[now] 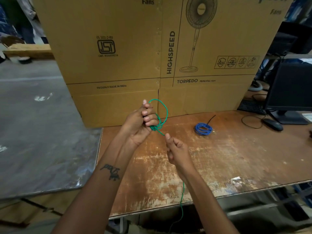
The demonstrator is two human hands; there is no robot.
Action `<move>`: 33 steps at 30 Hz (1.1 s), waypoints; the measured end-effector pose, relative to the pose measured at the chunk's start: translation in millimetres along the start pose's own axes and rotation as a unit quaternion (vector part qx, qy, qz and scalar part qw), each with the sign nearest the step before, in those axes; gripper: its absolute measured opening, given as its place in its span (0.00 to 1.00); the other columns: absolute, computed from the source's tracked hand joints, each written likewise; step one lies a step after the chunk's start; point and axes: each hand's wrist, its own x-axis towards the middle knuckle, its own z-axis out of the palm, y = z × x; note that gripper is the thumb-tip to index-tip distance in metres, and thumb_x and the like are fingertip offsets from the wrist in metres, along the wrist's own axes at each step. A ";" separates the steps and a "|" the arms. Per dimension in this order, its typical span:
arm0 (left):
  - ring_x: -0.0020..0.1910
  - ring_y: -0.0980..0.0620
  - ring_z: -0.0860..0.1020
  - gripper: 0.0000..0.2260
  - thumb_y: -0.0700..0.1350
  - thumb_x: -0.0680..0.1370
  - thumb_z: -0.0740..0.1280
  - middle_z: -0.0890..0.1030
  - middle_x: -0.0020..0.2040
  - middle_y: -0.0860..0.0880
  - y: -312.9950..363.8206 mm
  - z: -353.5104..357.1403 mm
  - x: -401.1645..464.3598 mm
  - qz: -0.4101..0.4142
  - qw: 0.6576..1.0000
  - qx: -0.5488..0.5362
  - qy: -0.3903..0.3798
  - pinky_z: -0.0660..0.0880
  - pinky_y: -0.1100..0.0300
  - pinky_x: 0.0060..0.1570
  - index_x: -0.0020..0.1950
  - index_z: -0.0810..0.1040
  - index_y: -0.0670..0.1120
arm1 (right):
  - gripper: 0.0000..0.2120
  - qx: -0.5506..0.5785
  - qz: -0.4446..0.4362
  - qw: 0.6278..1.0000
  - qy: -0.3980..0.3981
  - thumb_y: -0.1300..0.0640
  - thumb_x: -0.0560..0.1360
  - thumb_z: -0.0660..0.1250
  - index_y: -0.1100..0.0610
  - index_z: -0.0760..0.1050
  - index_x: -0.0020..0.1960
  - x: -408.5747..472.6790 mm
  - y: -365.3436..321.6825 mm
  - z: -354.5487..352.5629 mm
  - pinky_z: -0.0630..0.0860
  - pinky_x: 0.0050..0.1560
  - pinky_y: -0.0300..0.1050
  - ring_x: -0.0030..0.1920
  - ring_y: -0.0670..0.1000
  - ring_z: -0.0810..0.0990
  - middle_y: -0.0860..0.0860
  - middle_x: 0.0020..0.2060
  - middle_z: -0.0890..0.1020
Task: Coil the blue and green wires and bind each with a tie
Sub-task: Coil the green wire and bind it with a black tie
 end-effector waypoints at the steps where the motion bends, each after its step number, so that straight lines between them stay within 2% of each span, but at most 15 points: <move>1: 0.22 0.60 0.65 0.11 0.48 0.82 0.60 0.67 0.26 0.56 4.3 -2.6 -2.2 -0.015 1.000 0.007 -0.007 0.63 0.67 0.21 0.41 0.70 0.49 | 0.23 0.024 0.027 0.999 -0.030 0.40 0.78 0.69 0.56 0.70 0.36 2.5 1.5 -11.2 0.55 0.23 0.38 0.23 0.44 0.59 0.49 0.25 0.65; 2: 0.22 0.60 0.65 0.12 0.48 0.84 0.59 0.67 0.26 0.56 9.3 -5.9 -4.3 -0.029 0.999 0.020 -0.009 0.64 0.67 0.21 0.41 0.70 0.49 | 0.20 0.076 0.053 0.993 -0.072 0.42 0.80 0.68 0.56 0.73 0.37 4.1 4.2 -23.5 0.56 0.24 0.38 0.23 0.44 0.60 0.49 0.27 0.66; 4: 0.23 0.59 0.65 0.11 0.48 0.84 0.58 0.66 0.27 0.55 17.3 -11.4 -9.1 -0.043 0.997 0.070 -0.004 0.64 0.67 0.22 0.41 0.69 0.49 | 0.14 0.194 0.091 0.965 -0.154 0.52 0.86 0.64 0.60 0.81 0.49 4.5 10.9 -47.2 0.61 0.27 0.38 0.27 0.44 0.64 0.50 0.34 0.71; 6: 0.24 0.59 0.65 0.12 0.48 0.84 0.58 0.66 0.28 0.54 17.1 -16.0 -14.3 -0.051 0.988 0.148 0.009 0.65 0.67 0.22 0.42 0.69 0.49 | 0.13 0.241 0.116 0.947 -0.176 0.58 0.87 0.60 0.64 0.82 0.58 2.6 14.1 -59.5 0.66 0.31 0.39 0.31 0.45 0.67 0.50 0.40 0.74; 9: 0.25 0.55 0.69 0.13 0.50 0.85 0.59 0.71 0.29 0.51 -4.6 -19.1 -24.4 -0.048 0.939 0.337 0.036 0.68 0.64 0.25 0.42 0.70 0.47 | 0.10 0.241 0.195 0.945 -0.108 0.58 0.84 0.66 0.63 0.81 0.57 7.9 6.7 -54.8 0.64 0.25 0.36 0.26 0.43 0.65 0.49 0.38 0.74; 12: 0.30 0.52 0.78 0.13 0.50 0.86 0.59 0.79 0.32 0.48 -30.2 -22.3 -43.0 -0.072 0.881 0.468 -0.008 0.73 0.62 0.30 0.44 0.71 0.45 | 0.09 0.187 0.274 0.943 -0.025 0.55 0.84 0.66 0.61 0.80 0.53 18.6 -9.6 -42.0 0.56 0.17 0.33 0.19 0.40 0.61 0.46 0.30 0.72; 14: 0.34 0.50 0.80 0.13 0.48 0.86 0.57 0.81 0.35 0.46 -45.3 -25.9 -53.2 -0.098 0.852 0.511 -0.064 0.75 0.60 0.35 0.45 0.71 0.43 | 0.11 0.089 0.267 0.960 0.007 0.51 0.83 0.68 0.60 0.82 0.50 24.6 -15.9 -37.1 0.56 0.17 0.33 0.18 0.40 0.60 0.45 0.28 0.71; 16: 0.36 0.50 0.80 0.13 0.47 0.87 0.57 0.82 0.37 0.46 -59.9 -34.4 -58.5 -0.091 0.825 0.553 -0.072 0.76 0.59 0.38 0.45 0.71 0.43 | 0.15 -0.018 0.237 0.971 0.016 0.48 0.82 0.70 0.61 0.85 0.54 25.1 -22.1 -34.3 0.59 0.20 0.36 0.21 0.42 0.61 0.47 0.31 0.73; 19: 0.40 0.53 0.82 0.13 0.47 0.87 0.57 0.84 0.40 0.47 -78.6 -55.1 -58.5 -0.053 0.807 0.587 -0.035 0.79 0.54 0.46 0.45 0.73 0.44 | 0.11 -0.093 0.188 0.976 -0.065 0.56 0.83 0.68 0.61 0.85 0.48 12.8 -38.8 -29.0 0.63 0.28 0.40 0.27 0.44 0.67 0.52 0.37 0.78; 21: 0.45 0.54 0.82 0.13 0.48 0.87 0.57 0.84 0.44 0.49 -89.8 -66.1 -58.9 -0.039 0.806 0.590 -0.021 0.80 0.51 0.54 0.47 0.75 0.45 | 0.12 -0.132 0.152 0.970 -0.137 0.59 0.84 0.65 0.59 0.81 0.43 2.5 -43.4 -25.1 0.65 0.31 0.43 0.29 0.47 0.72 0.56 0.35 0.79; 23: 0.48 0.55 0.82 0.12 0.47 0.87 0.57 0.84 0.46 0.52 -102.6 -70.9 -60.3 -0.016 0.804 0.594 -0.020 0.80 0.54 0.56 0.51 0.78 0.47 | 0.08 -0.185 0.130 0.961 -0.160 0.52 0.84 0.68 0.57 0.79 0.52 -3.1 -35.4 -21.6 0.70 0.31 0.42 0.31 0.49 0.76 0.55 0.35 0.79; 25: 0.48 0.58 0.82 0.13 0.44 0.87 0.57 0.84 0.45 0.54 -114.1 -71.2 -62.6 0.004 0.794 0.608 0.001 0.78 0.61 0.55 0.50 0.79 0.53 | 0.14 -0.250 0.119 0.952 -0.130 0.47 0.80 0.73 0.52 0.78 0.62 -3.5 -18.8 -21.3 0.73 0.30 0.40 0.30 0.47 0.78 0.51 0.35 0.81; 26: 0.48 0.62 0.81 0.13 0.44 0.86 0.57 0.84 0.44 0.56 -117.7 -70.9 -64.0 0.011 0.783 0.622 0.013 0.77 0.64 0.54 0.49 0.78 0.55 | 0.14 -0.264 0.110 0.951 -0.114 0.47 0.79 0.74 0.50 0.79 0.62 -3.0 -10.3 -22.5 0.74 0.30 0.40 0.29 0.46 0.78 0.50 0.35 0.81; 29: 0.45 0.72 0.78 0.11 0.44 0.86 0.59 0.81 0.44 0.61 -121.4 -76.7 -67.4 0.011 0.730 0.683 0.012 0.73 0.68 0.49 0.49 0.79 0.53 | 0.10 -0.266 0.068 0.959 -0.065 0.52 0.77 0.75 0.51 0.82 0.58 -3.2 9.5 -26.6 0.77 0.33 0.44 0.27 0.48 0.79 0.48 0.33 0.82; 33: 0.46 0.68 0.78 0.10 0.46 0.84 0.63 0.83 0.45 0.59 -115.5 -84.6 -66.0 0.022 0.698 0.715 -0.006 0.73 0.67 0.49 0.48 0.83 0.48 | 0.09 -0.207 0.075 0.976 -0.008 0.58 0.75 0.76 0.50 0.83 0.54 -5.1 25.8 -24.9 0.75 0.32 0.49 0.25 0.51 0.77 0.50 0.33 0.86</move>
